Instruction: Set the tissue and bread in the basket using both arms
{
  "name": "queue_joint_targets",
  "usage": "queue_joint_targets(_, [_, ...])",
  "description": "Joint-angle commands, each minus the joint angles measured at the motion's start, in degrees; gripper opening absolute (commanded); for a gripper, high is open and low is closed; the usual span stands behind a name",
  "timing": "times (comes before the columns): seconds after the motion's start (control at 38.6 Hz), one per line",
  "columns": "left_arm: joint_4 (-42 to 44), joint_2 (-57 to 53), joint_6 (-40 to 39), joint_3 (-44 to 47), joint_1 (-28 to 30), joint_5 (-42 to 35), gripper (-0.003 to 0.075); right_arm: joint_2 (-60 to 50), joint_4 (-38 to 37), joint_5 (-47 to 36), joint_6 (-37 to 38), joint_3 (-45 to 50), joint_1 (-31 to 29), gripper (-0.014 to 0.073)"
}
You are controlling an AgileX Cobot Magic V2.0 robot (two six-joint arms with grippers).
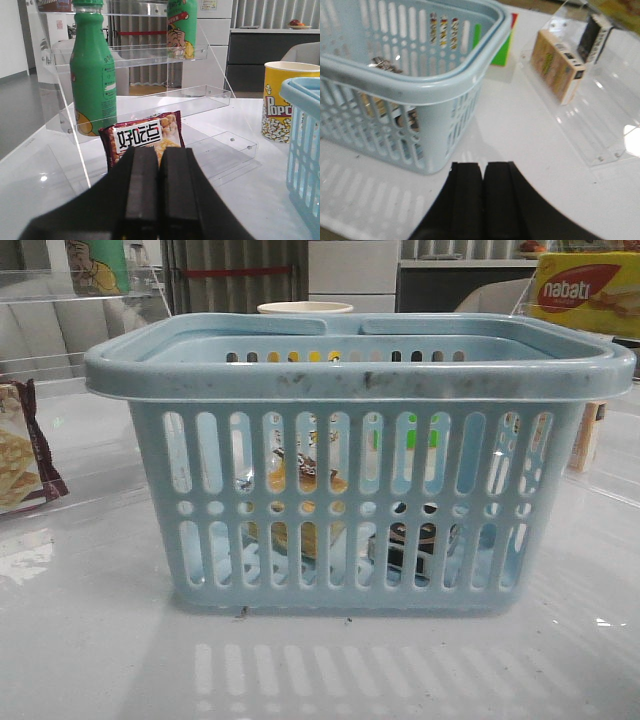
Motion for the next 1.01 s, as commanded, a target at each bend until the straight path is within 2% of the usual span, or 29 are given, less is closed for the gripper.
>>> queue_joint_targets(0.0, [-0.3,-0.9,-0.7,0.0,-0.4,-5.3,0.0091,-4.0,-0.4,-12.8,-0.2,4.2,-4.1,0.0065])
queue_joint_targets(0.18, [-0.3,-0.9,-0.7,0.0,-0.4,-5.3,0.0091,-12.6,1.8,-20.1,-0.2,13.3,-10.0,0.0065])
queue_joint_targets(0.31, [-0.3,-0.9,-0.7,0.0,-0.4,-5.3,0.0091,-12.9,2.1,-25.4,-0.2,17.7,-12.2,0.0065])
queue_joint_targets(0.62, [-0.3,-0.9,-0.7,0.0,-0.4,-5.2,0.0091,-12.9,2.1,-29.8,-0.2,17.5,-12.4,0.0065])
queue_joint_targets(0.98, [-0.3,-0.9,-0.7,0.0,-0.4,-5.0,0.0091,-12.9,2.1,-29.7,-0.2,17.5,-12.4,0.0065])
